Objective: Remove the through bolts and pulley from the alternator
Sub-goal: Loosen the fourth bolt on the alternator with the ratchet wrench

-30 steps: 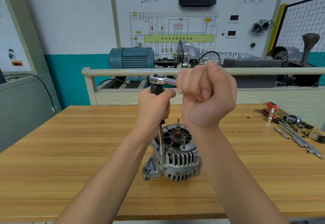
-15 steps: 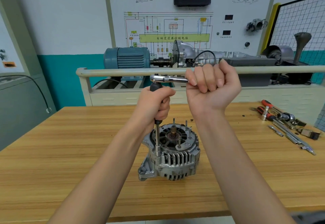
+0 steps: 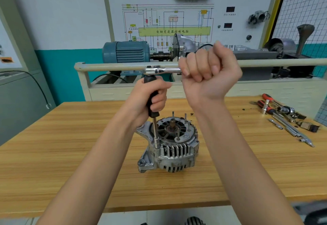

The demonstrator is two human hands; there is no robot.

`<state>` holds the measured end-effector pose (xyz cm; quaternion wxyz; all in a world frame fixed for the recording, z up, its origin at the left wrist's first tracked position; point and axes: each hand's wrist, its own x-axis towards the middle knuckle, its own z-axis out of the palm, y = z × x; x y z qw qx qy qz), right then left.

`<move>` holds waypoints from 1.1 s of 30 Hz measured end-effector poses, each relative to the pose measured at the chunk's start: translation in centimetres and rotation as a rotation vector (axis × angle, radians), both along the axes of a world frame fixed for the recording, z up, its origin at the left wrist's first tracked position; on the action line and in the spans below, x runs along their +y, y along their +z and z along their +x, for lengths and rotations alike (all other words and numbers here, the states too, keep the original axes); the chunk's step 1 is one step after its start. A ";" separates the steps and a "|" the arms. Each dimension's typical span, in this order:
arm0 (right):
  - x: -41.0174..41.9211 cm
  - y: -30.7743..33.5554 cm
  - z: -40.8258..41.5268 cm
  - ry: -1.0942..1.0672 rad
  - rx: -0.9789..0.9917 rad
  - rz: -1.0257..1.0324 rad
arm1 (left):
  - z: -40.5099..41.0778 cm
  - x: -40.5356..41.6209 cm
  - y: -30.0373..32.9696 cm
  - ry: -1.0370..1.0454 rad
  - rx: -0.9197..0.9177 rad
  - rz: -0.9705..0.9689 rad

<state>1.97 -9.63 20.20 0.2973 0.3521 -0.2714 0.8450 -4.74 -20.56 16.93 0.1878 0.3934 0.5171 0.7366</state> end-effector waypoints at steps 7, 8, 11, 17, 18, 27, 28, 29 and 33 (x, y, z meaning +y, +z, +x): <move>1.3 0.1 -2.0 0.333 -0.166 -0.247 | 0.2 -0.2 0.1 -0.028 -0.017 -0.030; 1.0 0.0 -1.8 0.294 -0.163 -0.243 | 0.3 0.0 0.0 0.044 -0.009 -0.021; -0.1 -0.3 -0.7 0.098 -0.090 -0.140 | 0.7 0.7 -0.1 0.263 -0.021 0.009; -4.8 -1.3 0.8 -0.563 0.213 0.181 | 1.6 2.0 -0.1 0.626 0.001 -0.005; -5.2 -1.4 0.8 -0.616 0.224 0.197 | 1.7 2.1 -0.1 0.645 0.019 -0.013; -0.4 -0.1 -0.2 0.018 -0.012 -0.047 | 0.3 0.0 -0.5 0.193 0.050 0.020; 0.2 -0.1 -0.6 0.115 -0.067 -0.118 | 0.3 -0.2 -0.6 0.168 0.086 0.005; 0.6 0.0 -0.9 0.196 -0.111 -0.189 | 0.3 -0.2 -0.7 0.156 0.122 -0.014; 1.2 0.0 -1.7 0.301 -0.159 -0.349 | 0.5 0.0 -1.0 0.135 0.163 -0.033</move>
